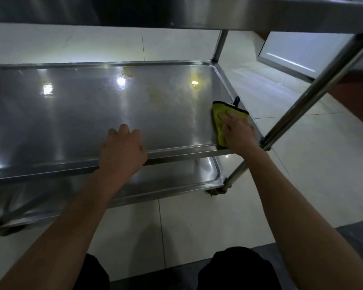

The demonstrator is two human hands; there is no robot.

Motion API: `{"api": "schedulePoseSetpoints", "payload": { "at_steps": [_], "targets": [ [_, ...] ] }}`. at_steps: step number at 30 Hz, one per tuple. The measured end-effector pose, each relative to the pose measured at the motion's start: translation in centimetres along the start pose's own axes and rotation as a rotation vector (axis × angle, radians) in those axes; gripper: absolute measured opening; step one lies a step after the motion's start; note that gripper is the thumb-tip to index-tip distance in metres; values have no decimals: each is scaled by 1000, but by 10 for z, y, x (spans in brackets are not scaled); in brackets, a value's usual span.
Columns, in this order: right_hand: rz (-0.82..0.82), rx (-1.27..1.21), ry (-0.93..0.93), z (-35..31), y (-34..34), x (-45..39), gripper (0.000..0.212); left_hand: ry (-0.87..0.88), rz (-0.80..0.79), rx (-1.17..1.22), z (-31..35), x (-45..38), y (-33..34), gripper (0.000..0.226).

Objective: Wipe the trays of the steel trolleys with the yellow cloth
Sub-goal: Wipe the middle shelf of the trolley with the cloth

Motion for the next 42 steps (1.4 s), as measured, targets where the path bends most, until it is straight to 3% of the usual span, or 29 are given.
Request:
{"api": "schedulePoseSetpoints", "payload": {
  "at_steps": [5, 10, 15, 19, 27, 39, 42],
  "targets": [
    [-16, 45, 45, 12, -7, -9, 46, 10, 1, -35, -1, 6, -3, 17],
    [13, 81, 7, -7, 3, -3, 44, 58, -103, 104, -35, 0, -4, 20],
    [31, 26, -152, -79, 26, 11, 45, -35, -101, 147, -59, 6, -4, 19],
    [-13, 19, -298, -155, 53, 19, 48, -103, -98, 188, -60, 6, -4, 31],
    [-107, -6, -526, -249, 93, 4, 48, -90, -67, 211, -64, 14, -6, 31],
    [-61, -115, -455, -217, 92, -12, 44, -168, -110, 79, -57, -6, -4, 31],
    [-33, -120, -369, -182, 84, -22, 44, -156, -120, 82, -44, -19, -2, 16]
  ]
}}
Point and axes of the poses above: each hand's wrist, its own x-axis away from the middle knuckle, its own y-axis out of the palm, z = x × y, the point moved 4 cm from there along -x, towards the middle knuckle, and after that the axes turned 13 degrees about z, right-handed, at the moved point
